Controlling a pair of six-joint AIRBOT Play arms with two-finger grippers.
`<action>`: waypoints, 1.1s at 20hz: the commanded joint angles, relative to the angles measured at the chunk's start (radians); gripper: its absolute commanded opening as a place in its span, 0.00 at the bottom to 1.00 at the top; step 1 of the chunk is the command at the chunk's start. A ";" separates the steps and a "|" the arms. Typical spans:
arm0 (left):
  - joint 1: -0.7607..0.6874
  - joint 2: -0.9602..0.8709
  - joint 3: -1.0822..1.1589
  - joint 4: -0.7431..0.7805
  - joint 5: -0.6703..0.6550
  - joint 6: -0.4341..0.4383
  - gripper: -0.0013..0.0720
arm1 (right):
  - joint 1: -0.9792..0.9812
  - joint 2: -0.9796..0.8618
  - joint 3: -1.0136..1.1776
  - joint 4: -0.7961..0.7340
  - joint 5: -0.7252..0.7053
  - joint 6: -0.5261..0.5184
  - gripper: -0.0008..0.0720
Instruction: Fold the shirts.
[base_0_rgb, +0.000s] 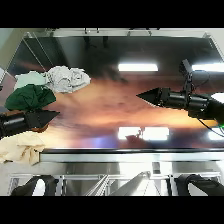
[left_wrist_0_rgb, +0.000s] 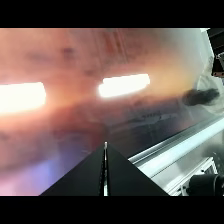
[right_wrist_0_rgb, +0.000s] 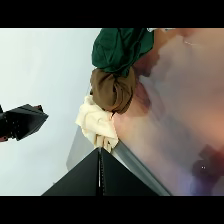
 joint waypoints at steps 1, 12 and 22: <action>0.001 0.001 -0.001 0.000 0.000 0.000 0.05 | 0.001 0.000 0.000 0.000 0.000 0.000 0.03; 0.001 0.001 0.000 0.000 0.000 0.000 0.05 | 0.001 -0.001 0.000 0.016 -0.011 0.000 0.03; 0.012 -0.181 0.158 0.282 0.279 -0.055 0.05 | 0.001 -0.001 0.000 0.267 -0.027 0.000 0.03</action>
